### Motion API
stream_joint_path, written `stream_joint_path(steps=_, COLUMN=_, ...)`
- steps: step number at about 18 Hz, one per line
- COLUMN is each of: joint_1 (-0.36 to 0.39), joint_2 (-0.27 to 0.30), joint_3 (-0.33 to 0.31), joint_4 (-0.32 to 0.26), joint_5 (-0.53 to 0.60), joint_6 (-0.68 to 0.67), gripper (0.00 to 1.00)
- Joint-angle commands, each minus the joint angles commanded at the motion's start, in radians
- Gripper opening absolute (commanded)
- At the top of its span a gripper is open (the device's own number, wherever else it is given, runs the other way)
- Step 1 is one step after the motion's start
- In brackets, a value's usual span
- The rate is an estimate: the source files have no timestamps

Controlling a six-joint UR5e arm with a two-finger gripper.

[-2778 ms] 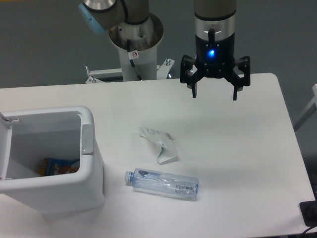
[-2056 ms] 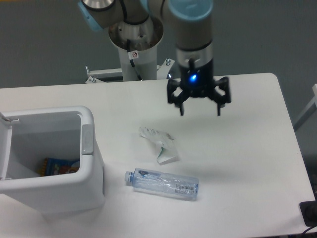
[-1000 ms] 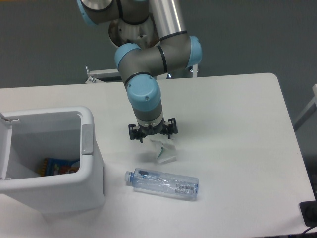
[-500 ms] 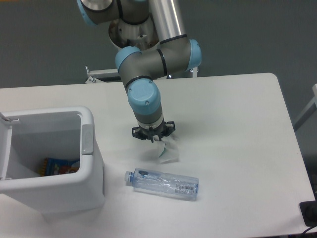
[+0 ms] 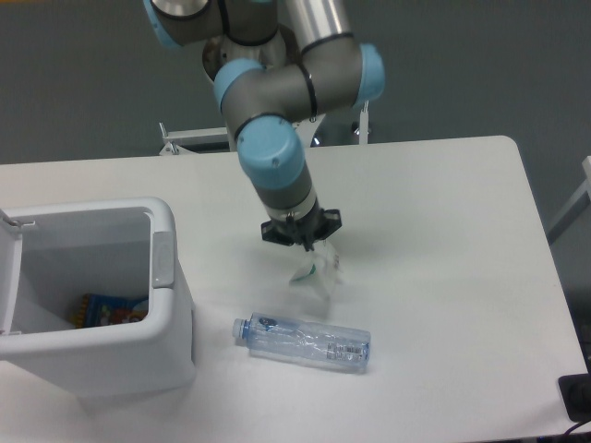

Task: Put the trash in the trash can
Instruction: 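Carry the wrapper over the white bin and open the gripper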

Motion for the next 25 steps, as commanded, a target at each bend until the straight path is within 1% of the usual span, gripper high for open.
stream_joint_path(steps=1, joint_1=0.018, joint_2=0.005, joint_3=0.035, joint_4=0.000, joint_5=-0.067, joint_6=-0.002, gripper=0.00)
stream_joint_path(steps=3, joint_1=0.078, joint_2=0.012, joint_3=0.094, joint_4=0.008, joint_5=-0.271, joint_6=-0.021, gripper=0.00)
stream_joint_path(steps=4, joint_1=0.098, joint_2=0.012, joint_3=0.123, joint_4=0.009, joint_5=-0.351, joint_6=-0.031, gripper=0.00)
stream_joint_path(steps=6, joint_1=0.127, joint_2=0.012, joint_3=0.166, joint_4=0.009, joint_5=-0.428, joint_6=-0.066, gripper=0.00)
stream_joint_path(steps=8, joint_1=0.134, joint_2=0.014, joint_3=0.193, joint_4=0.015, joint_5=-0.460, joint_6=-0.103, gripper=0.00)
stream_joint_path(steps=10, joint_1=0.131, joint_2=0.014, joint_3=0.230, joint_4=0.024, joint_5=-0.538, joint_6=-0.156, gripper=0.00)
stream_joint_path(steps=11, joint_1=0.127, joint_2=0.021, joint_3=0.244, joint_4=0.027, joint_5=-0.584, joint_6=-0.184, gripper=0.00)
stream_joint_path(steps=13, joint_1=0.121, joint_2=0.063, joint_3=0.266, joint_4=0.037, joint_5=-0.669, joint_6=-0.227, gripper=0.00)
stream_joint_path(steps=16, joint_1=0.101, joint_2=0.113, joint_3=0.258, joint_4=0.060, joint_5=-0.738, joint_6=-0.236, gripper=0.00)
stream_joint_path(steps=17, joint_1=0.063, joint_2=0.129, joint_3=0.255, joint_4=0.064, joint_5=-0.773, joint_6=-0.239, gripper=0.00)
stream_joint_path(steps=18, joint_1=0.028, joint_2=0.141, joint_3=0.250, joint_4=0.064, joint_5=-0.781, joint_6=-0.241, gripper=0.00)
stream_joint_path(steps=20, joint_1=-0.049, joint_2=0.146, joint_3=0.226, joint_4=0.067, joint_5=-0.781, joint_6=-0.249, gripper=0.00)
stream_joint_path(steps=22, joint_1=-0.115, joint_2=0.146, joint_3=0.186, joint_4=0.095, joint_5=-0.781, joint_6=-0.264, gripper=0.00)
stream_joint_path(steps=23, joint_1=-0.147, joint_2=0.146, joint_3=0.156, joint_4=0.118, joint_5=-0.781, joint_6=-0.271, gripper=0.00)
stream_joint_path(steps=24, joint_1=-0.153, joint_2=0.144, joint_3=0.139, joint_4=0.138, joint_5=-0.781, joint_6=-0.272, gripper=0.00)
stream_joint_path(steps=25, joint_1=-0.162, joint_2=0.140, joint_3=0.123, joint_4=0.165, joint_5=-0.781, joint_6=-0.272, gripper=0.06)
